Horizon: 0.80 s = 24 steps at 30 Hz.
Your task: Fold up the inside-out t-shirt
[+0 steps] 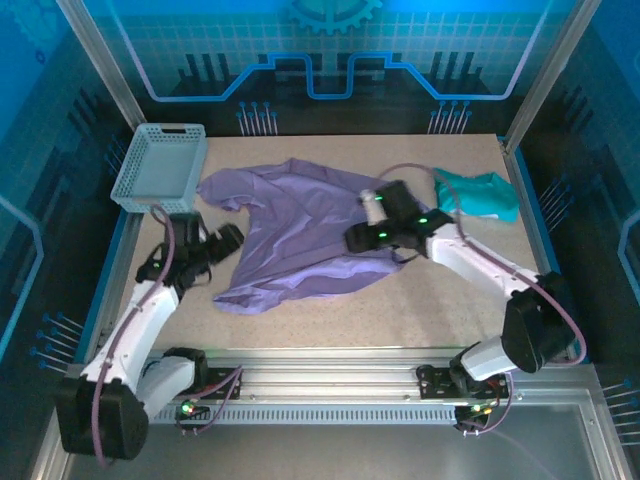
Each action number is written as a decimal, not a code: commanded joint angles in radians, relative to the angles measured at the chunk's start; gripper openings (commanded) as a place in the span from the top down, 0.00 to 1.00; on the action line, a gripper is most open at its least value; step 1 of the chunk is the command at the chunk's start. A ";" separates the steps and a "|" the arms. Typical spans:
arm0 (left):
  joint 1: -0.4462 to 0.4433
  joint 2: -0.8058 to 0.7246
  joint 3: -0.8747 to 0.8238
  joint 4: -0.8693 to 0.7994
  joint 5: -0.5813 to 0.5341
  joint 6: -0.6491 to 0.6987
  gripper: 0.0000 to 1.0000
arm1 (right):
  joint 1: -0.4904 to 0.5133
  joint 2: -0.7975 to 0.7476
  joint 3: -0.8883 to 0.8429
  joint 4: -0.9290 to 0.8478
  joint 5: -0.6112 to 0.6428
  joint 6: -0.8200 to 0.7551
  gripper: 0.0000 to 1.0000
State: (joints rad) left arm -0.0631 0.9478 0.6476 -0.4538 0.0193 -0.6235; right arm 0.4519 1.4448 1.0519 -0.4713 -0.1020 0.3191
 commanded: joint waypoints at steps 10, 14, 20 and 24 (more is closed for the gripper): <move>-0.040 -0.037 -0.220 -0.080 -0.068 -0.106 0.10 | -0.157 0.184 -0.057 -0.121 0.063 0.031 0.33; -0.040 0.053 -0.232 -0.029 -0.044 -0.094 0.14 | -0.161 0.260 -0.020 -0.126 0.057 0.024 0.34; -0.043 0.086 -0.287 0.050 0.043 -0.136 0.31 | -0.157 0.318 -0.011 -0.109 -0.003 0.023 0.49; -0.044 0.096 -0.295 0.075 0.062 -0.144 0.53 | -0.157 0.288 -0.036 -0.071 -0.040 0.023 0.80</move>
State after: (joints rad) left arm -0.0944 1.0164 0.3946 -0.4870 -0.0536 -0.7399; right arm 0.2996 1.7451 1.0271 -0.5575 -0.0902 0.3424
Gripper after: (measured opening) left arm 0.512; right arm 0.247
